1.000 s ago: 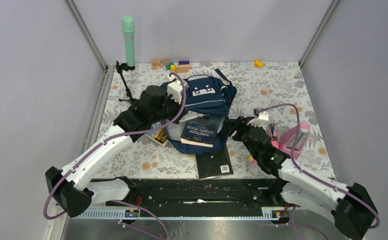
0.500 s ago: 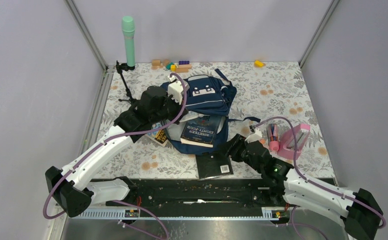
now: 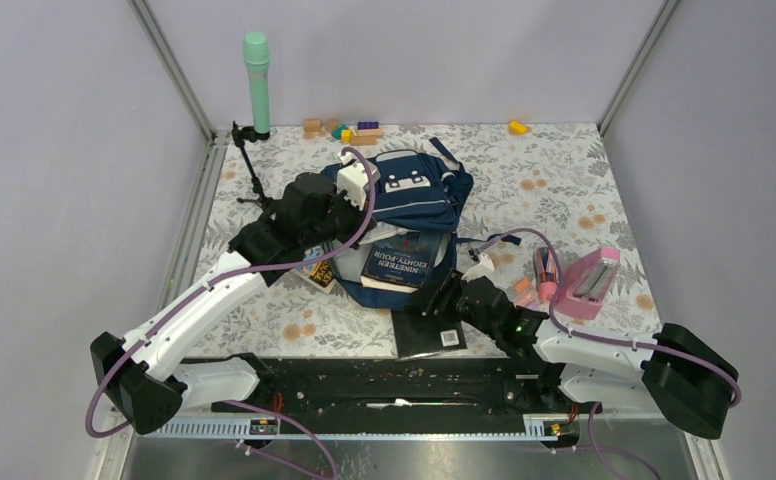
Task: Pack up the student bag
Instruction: Place the book in the student bag.
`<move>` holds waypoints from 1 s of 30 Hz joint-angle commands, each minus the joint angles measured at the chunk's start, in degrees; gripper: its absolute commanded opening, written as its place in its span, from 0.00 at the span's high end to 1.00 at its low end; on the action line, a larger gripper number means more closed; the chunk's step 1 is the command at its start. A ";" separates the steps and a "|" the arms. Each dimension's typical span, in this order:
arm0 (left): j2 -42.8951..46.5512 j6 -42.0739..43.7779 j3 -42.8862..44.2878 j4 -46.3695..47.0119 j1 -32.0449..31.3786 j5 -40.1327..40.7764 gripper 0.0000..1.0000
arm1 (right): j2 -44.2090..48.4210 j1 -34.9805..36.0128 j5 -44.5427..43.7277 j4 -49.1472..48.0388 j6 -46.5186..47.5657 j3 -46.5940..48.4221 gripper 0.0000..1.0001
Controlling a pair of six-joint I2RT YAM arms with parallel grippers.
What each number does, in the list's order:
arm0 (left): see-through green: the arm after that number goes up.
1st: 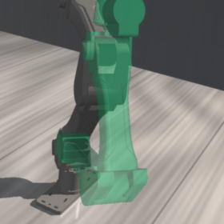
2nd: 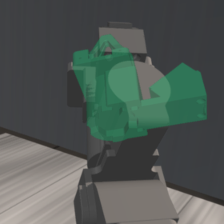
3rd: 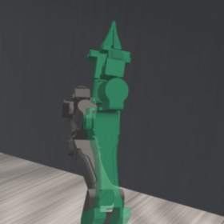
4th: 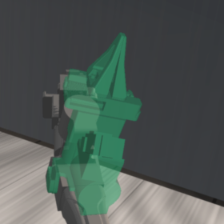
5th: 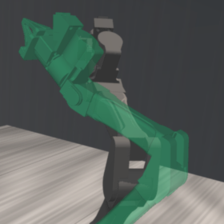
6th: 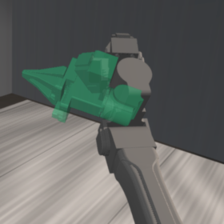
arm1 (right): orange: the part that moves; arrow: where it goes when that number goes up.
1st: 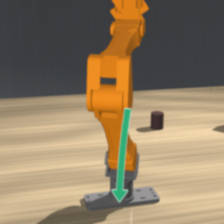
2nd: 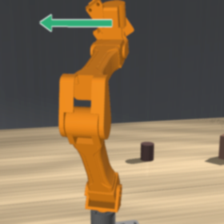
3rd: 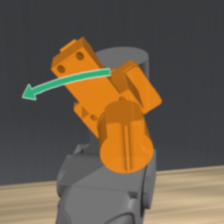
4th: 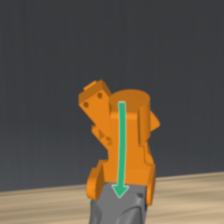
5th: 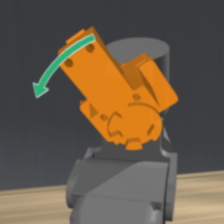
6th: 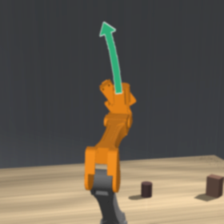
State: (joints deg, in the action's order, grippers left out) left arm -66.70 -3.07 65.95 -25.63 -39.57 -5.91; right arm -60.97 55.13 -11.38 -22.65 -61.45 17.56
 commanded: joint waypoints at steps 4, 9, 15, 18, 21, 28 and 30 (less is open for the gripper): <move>1.82 0.70 1.44 5.94 -0.51 1.03 1.00 | -1.84 0.50 -3.76 -4.46 1.38 4.38 0.44; 1.83 0.79 1.34 5.99 -0.67 1.15 1.00 | -3.13 0.50 -6.48 -2.28 3.43 5.71 0.51; 1.74 0.96 1.44 5.85 -0.85 1.36 1.00 | -5.83 0.50 -8.27 -2.04 4.64 8.01 0.57; 1.81 1.13 1.41 5.77 -0.90 1.56 1.00 | -6.16 0.42 -10.61 -2.22 5.70 8.36 0.76; 1.91 1.27 1.41 5.77 -0.95 1.65 1.00 | -6.22 0.00 -12.81 -2.22 6.73 8.77 0.93; 1.97 1.47 1.55 5.59 -1.03 1.74 1.00 | -9.81 -6.01 -11.21 -5.82 10.03 9.20 1.00; 1.91 1.57 1.55 5.46 -1.07 1.90 1.00 | -10.58 -7.70 -9.33 -9.92 12.10 8.83 1.00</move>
State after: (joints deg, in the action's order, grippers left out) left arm -66.70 -1.98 65.95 -25.85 -40.27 -4.67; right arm -70.04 51.62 -19.07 -24.38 -54.61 24.51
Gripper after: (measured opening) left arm 0.013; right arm 0.133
